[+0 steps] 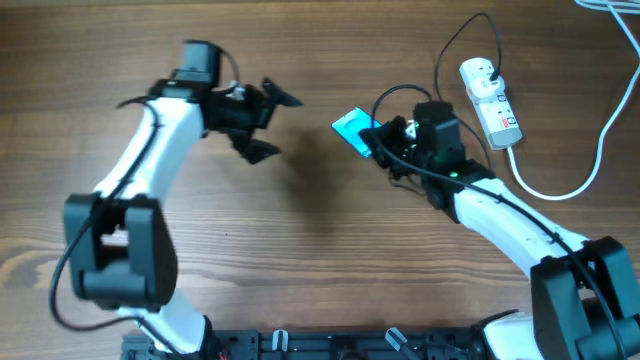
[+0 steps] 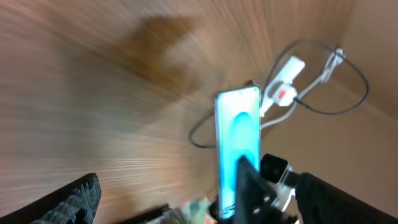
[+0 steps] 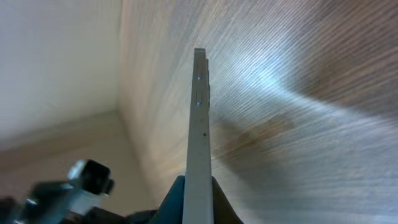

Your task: Plug charger to phone and switch on socket

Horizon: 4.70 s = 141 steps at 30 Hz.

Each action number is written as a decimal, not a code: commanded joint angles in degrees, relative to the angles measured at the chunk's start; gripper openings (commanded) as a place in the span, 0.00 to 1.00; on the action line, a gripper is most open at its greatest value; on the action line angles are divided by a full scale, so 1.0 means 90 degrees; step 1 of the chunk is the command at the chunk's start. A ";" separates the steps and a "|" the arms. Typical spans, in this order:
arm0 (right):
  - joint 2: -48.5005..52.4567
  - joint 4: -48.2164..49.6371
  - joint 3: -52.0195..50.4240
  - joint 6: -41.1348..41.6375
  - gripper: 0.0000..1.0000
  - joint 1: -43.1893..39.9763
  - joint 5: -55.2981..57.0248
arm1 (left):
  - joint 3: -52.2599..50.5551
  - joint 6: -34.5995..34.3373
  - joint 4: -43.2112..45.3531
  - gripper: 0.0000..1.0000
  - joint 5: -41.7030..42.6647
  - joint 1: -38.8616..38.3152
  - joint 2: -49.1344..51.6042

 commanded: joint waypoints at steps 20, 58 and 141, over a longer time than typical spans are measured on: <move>0.0053 0.1739 0.0109 0.2603 0.04 0.0449 -0.2448 | -0.0168 -0.0090 -0.0697 0.86 0.0104 -0.0236 -0.1297; 0.0053 0.2195 0.0109 0.2873 0.04 0.0629 -0.1848 | -0.1236 -0.2521 0.2135 0.04 0.0328 -0.0833 -0.1297; 0.2560 -0.0906 0.1030 -0.6261 0.05 -0.0551 0.2363 | -0.1236 0.0709 0.2414 0.04 0.3240 0.0129 0.0049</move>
